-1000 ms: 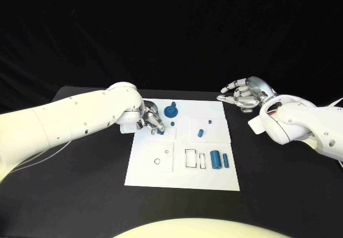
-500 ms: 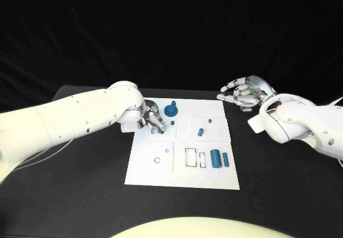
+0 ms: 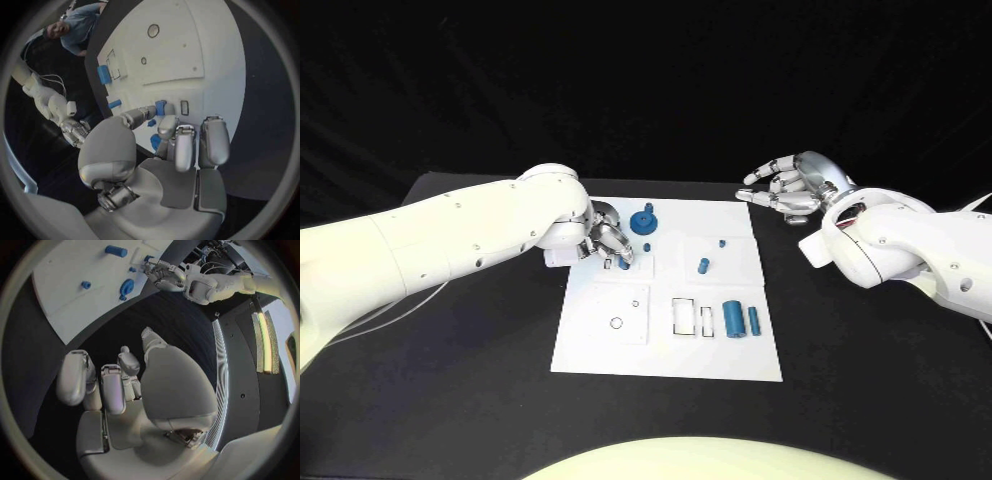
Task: Assemble the parts on the task board
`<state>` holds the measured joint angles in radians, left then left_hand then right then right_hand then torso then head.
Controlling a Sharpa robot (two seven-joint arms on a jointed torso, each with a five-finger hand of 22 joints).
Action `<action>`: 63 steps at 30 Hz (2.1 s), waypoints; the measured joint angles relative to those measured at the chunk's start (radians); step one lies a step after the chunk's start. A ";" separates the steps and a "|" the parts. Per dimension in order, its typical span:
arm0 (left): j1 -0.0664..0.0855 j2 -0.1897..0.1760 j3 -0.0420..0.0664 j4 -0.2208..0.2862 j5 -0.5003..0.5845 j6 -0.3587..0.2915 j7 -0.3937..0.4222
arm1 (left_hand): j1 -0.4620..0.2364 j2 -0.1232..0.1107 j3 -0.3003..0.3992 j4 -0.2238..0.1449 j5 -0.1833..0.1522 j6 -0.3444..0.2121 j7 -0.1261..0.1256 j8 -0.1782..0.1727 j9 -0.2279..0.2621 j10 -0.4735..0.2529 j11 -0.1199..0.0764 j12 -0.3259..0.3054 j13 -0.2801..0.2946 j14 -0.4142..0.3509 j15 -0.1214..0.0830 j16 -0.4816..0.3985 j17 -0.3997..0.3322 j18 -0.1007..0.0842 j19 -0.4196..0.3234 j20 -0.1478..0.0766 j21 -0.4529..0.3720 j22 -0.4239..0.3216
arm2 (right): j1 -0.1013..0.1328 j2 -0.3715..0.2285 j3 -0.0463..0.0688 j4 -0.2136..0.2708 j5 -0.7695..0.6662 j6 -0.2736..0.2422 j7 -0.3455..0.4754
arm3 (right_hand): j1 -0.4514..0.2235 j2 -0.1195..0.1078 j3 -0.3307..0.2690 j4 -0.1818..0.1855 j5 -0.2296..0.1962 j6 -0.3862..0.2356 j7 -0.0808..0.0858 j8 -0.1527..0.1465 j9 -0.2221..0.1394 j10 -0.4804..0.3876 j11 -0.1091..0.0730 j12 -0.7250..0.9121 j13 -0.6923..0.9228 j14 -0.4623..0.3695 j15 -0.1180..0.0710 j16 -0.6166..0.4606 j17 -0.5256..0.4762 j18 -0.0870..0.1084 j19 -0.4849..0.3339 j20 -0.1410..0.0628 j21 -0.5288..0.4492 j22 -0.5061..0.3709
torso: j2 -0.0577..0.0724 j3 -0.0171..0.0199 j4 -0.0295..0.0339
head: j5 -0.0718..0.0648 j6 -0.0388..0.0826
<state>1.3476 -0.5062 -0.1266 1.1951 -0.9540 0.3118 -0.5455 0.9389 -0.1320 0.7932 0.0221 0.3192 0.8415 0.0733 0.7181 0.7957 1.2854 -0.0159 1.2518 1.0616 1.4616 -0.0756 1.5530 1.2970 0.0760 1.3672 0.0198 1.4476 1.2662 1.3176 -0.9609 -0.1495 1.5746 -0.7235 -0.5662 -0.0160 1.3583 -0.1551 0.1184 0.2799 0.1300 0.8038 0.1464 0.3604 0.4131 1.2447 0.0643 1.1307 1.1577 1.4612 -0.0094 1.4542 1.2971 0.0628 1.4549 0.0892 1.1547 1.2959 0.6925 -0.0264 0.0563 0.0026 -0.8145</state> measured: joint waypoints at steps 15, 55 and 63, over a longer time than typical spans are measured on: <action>0.000 0.009 0.000 -0.007 -0.015 0.003 -0.001 | 0.000 0.000 0.000 0.000 -0.012 0.010 0.000 0.003 0.000 0.003 0.003 0.000 0.000 0.000 0.000 0.000 0.000 0.000 0.000 0.000 0.000 0.000 | 0.000 -0.001 0.000 0.000 0.000 0.000 0.001 | 0.000 0.000 0.000 0.000 0.000 0.002 -0.002 0.000 0.000 0.000 0.000 0.000 0.000 0.000 0.000 0.000 0.000 0.000 0.000 0.000 0.000 0.000 | 0.000 -0.0008 0.0007 | -0.002 -0.001; -0.004 0.014 -0.002 -0.021 -0.029 0.015 -0.002 | -0.029 -0.005 -0.163 0.121 0.003 0.080 -0.042 0.008 0.086 0.034 -0.016 -0.001 0.000 -0.007 -0.010 0.000 0.000 0.000 0.000 0.000 0.000 0.000 | -0.001 -0.001 0.000 -0.002 -0.001 0.005 0.007 | 0.000 0.000 -0.032 0.004 0.000 0.002 -0.002 0.011 0.000 0.000 0.000 0.000 -0.004 0.000 0.000 0.000 0.000 0.000 0.000 0.000 -0.009 0.000 | -0.001 -0.0002 0.0007 | -0.007 -0.006; -0.004 0.011 -0.002 -0.021 -0.032 0.016 -0.001 | -0.019 -0.015 -0.218 0.141 0.003 0.084 -0.045 0.008 0.089 0.035 -0.015 -0.001 0.000 -0.007 -0.010 0.000 0.000 0.000 0.000 0.000 0.000 0.000 | -0.001 -0.001 0.000 -0.003 -0.001 0.005 0.007 | 0.000 0.000 -0.032 0.004 0.000 0.002 -0.002 0.011 0.000 0.000 0.000 0.000 -0.005 0.000 0.000 0.000 0.000 0.000 0.000 0.000 -0.009 0.000 | -0.001 -0.0006 0.0012 | -0.008 -0.006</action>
<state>1.3440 -0.4957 -0.1284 1.1745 -0.9857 0.3278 -0.5469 0.9203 -0.1473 0.5752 0.1629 0.3218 0.9251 0.0286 0.7256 0.8850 1.3208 -0.0305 1.2509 1.0618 1.4549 -0.0860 1.5530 1.2970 0.0760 1.3673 0.0201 1.4473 1.2661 1.3161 -0.9622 -0.1497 1.5718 -0.7241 -0.5616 -0.0087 1.3583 -0.1551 0.0867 0.2842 0.1300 0.8057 0.1446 0.3716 0.4132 1.2447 0.0643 1.1307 1.1529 1.4611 -0.0094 1.4541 1.2970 0.0628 1.4549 0.0892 1.1461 1.2959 0.6915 -0.0269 0.0575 -0.0052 -0.8204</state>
